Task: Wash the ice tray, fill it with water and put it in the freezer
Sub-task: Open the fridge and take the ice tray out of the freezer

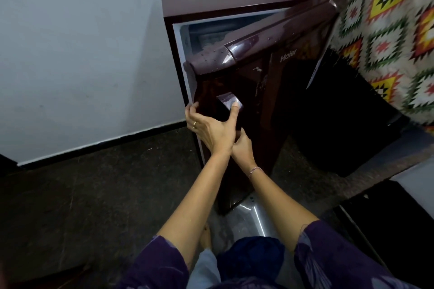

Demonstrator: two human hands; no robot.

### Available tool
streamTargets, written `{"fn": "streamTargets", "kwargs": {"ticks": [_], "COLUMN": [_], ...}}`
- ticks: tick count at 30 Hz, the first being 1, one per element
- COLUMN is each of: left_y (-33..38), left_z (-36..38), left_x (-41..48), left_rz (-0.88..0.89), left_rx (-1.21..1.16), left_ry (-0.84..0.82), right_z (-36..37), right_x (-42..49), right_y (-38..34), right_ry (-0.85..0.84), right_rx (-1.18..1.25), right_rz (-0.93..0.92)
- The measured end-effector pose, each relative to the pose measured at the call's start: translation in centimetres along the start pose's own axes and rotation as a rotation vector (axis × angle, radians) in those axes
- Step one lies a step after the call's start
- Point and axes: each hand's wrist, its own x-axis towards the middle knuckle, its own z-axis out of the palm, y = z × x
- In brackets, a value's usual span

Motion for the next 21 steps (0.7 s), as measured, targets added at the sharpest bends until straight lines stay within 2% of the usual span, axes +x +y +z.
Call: {"fn": "streamTargets", "kwargs": {"ticks": [3, 6, 10, 13, 15, 17, 21], "left_y": [-0.2, 0.2, 1.1, 1.4, 1.5, 1.5, 1.7], "left_z": [-0.1, 0.2, 0.3, 0.4, 0.2, 0.1, 0.7], "left_x": [-1.0, -2.9, -6.2, -8.8, -10.0, -10.9, -12.6], "left_rz": [0.104, 0.140, 0.182, 0.226, 0.279, 0.322, 0.414], "left_rx": [-0.053, -0.002, 0.138, 0.184, 0.198, 0.209, 0.215], "left_ry": [-0.140, -0.138, -0.047, -0.031, -0.004, 0.004, -0.046], "right_z": [-1.4, -2.6, -4.3, -6.3, -7.8, -9.4, -12.6], "right_x": [-1.0, -2.2, -4.5, -5.8, -6.2, -6.6, -8.4], "right_y": [0.8, 1.2, 1.2, 0.3, -0.5, -1.0, -1.2], "right_ry": [0.029, 0.095, 0.366, 0.577, 0.662, 0.701, 0.671], "right_rx": [-0.020, -0.090, -0.472, -0.570, -0.648, -0.716, -0.859], "right_rz": [-0.017, -0.068, -0.412, -0.606, -0.705, -0.753, -0.736]}}
